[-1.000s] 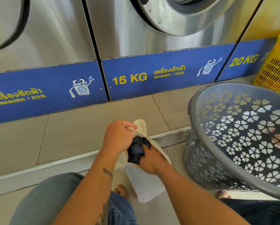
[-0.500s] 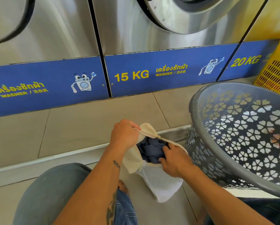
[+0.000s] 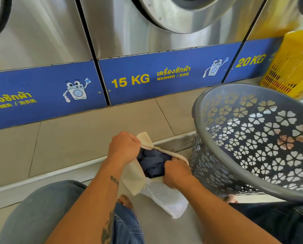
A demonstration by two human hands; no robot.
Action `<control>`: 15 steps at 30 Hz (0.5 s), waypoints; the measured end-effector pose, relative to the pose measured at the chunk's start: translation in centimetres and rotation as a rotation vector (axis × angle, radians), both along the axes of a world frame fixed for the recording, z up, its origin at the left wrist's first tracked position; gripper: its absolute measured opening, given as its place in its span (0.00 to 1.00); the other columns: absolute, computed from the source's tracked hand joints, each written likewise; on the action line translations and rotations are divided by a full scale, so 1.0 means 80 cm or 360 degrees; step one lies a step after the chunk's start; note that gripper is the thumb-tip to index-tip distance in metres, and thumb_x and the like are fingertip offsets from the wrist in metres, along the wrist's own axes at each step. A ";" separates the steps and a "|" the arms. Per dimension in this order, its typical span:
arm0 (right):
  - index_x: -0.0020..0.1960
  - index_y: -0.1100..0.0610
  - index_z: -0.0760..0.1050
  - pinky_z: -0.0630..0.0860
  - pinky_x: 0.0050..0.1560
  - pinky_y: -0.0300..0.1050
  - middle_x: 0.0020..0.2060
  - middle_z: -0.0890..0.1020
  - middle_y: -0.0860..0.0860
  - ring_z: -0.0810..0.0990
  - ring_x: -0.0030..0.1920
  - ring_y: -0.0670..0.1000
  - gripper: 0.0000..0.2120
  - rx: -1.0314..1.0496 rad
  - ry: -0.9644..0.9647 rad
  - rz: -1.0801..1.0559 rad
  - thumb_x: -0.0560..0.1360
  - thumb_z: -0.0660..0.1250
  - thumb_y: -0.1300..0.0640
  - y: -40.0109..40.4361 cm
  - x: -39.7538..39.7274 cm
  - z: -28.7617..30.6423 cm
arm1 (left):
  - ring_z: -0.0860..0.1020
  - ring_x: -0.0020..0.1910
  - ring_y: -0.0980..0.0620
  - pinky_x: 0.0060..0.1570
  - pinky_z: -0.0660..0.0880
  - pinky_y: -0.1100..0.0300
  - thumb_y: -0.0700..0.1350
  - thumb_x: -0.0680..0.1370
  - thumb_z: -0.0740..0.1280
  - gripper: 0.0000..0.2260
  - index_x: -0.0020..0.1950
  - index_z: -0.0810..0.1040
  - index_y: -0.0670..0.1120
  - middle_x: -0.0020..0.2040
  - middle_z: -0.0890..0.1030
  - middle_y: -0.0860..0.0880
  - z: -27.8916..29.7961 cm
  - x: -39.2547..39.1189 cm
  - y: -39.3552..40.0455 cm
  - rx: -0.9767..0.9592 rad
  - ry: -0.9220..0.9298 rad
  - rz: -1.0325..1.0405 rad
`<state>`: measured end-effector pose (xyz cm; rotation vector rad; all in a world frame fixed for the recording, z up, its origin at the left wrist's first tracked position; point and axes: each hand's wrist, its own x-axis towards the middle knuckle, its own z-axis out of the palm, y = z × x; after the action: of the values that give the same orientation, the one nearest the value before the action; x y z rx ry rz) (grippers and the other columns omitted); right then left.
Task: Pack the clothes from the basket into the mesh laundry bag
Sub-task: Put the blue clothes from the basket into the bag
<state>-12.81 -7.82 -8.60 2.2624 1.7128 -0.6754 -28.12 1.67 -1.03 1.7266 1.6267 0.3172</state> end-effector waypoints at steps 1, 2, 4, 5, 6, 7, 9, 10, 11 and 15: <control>0.64 0.57 0.73 0.72 0.63 0.52 0.64 0.76 0.58 0.75 0.63 0.60 0.18 0.0168 0.0018 -0.0009 0.75 0.63 0.55 0.003 -0.004 0.004 | 0.78 0.41 0.48 0.41 0.74 0.57 0.36 0.72 0.61 0.15 0.41 0.85 0.52 0.44 0.83 0.48 0.000 0.001 0.001 0.0004 0.0012 -0.0011; 0.62 0.57 0.73 0.73 0.59 0.50 0.60 0.77 0.57 0.76 0.60 0.60 0.18 0.0402 0.0051 -0.0022 0.73 0.64 0.56 0.005 -0.009 0.006 | 0.78 0.41 0.48 0.41 0.75 0.57 0.36 0.72 0.61 0.15 0.40 0.85 0.52 0.44 0.83 0.49 0.001 0.001 0.001 -0.0002 0.0022 -0.0021; 0.61 0.56 0.71 0.73 0.56 0.50 0.57 0.78 0.56 0.77 0.57 0.59 0.19 0.0829 0.0204 0.0008 0.70 0.63 0.59 0.006 -0.019 0.005 | 0.79 0.41 0.48 0.41 0.77 0.57 0.36 0.71 0.61 0.15 0.39 0.85 0.51 0.43 0.83 0.49 0.003 0.003 0.003 -0.0021 0.0034 -0.0032; 0.64 0.56 0.70 0.74 0.59 0.52 0.60 0.78 0.55 0.76 0.60 0.59 0.22 0.0828 0.0327 0.0062 0.70 0.62 0.59 0.004 -0.020 0.002 | 0.79 0.41 0.48 0.42 0.78 0.56 0.37 0.70 0.61 0.14 0.39 0.85 0.50 0.43 0.83 0.49 0.005 0.005 0.004 -0.0026 0.0037 -0.0030; 0.69 0.54 0.68 0.72 0.64 0.54 0.65 0.76 0.55 0.73 0.65 0.59 0.26 0.0673 0.0445 0.0135 0.71 0.62 0.59 0.000 -0.021 -0.004 | 0.79 0.41 0.47 0.43 0.79 0.55 0.37 0.70 0.61 0.14 0.40 0.85 0.50 0.43 0.83 0.48 0.005 0.006 0.003 -0.0027 0.0043 -0.0031; 0.75 0.53 0.63 0.67 0.70 0.56 0.71 0.71 0.55 0.68 0.71 0.59 0.29 0.0406 0.0478 0.0200 0.73 0.61 0.57 -0.006 -0.022 -0.011 | 0.80 0.41 0.46 0.44 0.79 0.54 0.37 0.71 0.62 0.14 0.41 0.86 0.49 0.44 0.83 0.47 0.006 0.007 0.002 -0.0026 0.0054 -0.0037; 0.80 0.51 0.54 0.54 0.77 0.57 0.79 0.60 0.53 0.57 0.78 0.59 0.33 -0.0099 0.0387 0.0255 0.76 0.59 0.54 -0.015 -0.023 -0.025 | 0.80 0.43 0.44 0.47 0.80 0.51 0.38 0.72 0.61 0.13 0.43 0.86 0.46 0.46 0.83 0.45 0.005 0.007 -0.001 -0.0038 0.0102 -0.0067; 0.80 0.51 0.54 0.52 0.78 0.57 0.80 0.58 0.52 0.55 0.79 0.60 0.33 -0.0226 0.0389 0.0234 0.77 0.59 0.54 -0.016 -0.022 -0.029 | 0.80 0.44 0.43 0.48 0.80 0.49 0.38 0.73 0.61 0.13 0.45 0.85 0.45 0.47 0.84 0.44 0.003 0.006 -0.003 -0.0053 0.0133 -0.0081; 0.79 0.51 0.58 0.57 0.77 0.57 0.79 0.61 0.53 0.58 0.78 0.61 0.31 -0.0263 0.0456 0.0196 0.76 0.59 0.54 -0.014 -0.021 -0.029 | 0.81 0.45 0.43 0.49 0.80 0.48 0.39 0.74 0.61 0.12 0.46 0.85 0.44 0.47 0.84 0.43 0.001 0.004 -0.005 -0.0068 0.0160 -0.0088; 0.61 0.49 0.79 0.79 0.53 0.49 0.56 0.83 0.51 0.81 0.56 0.57 0.19 0.0402 0.0752 -0.0193 0.73 0.60 0.59 0.014 -0.013 0.002 | 0.81 0.47 0.42 0.50 0.80 0.47 0.39 0.75 0.61 0.11 0.48 0.84 0.43 0.49 0.84 0.43 -0.001 0.000 -0.007 -0.0111 0.0216 -0.0125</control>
<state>-13.85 -6.72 -8.44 2.5438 1.9689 -1.1574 -28.12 1.15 -1.13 1.7866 1.6404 0.1060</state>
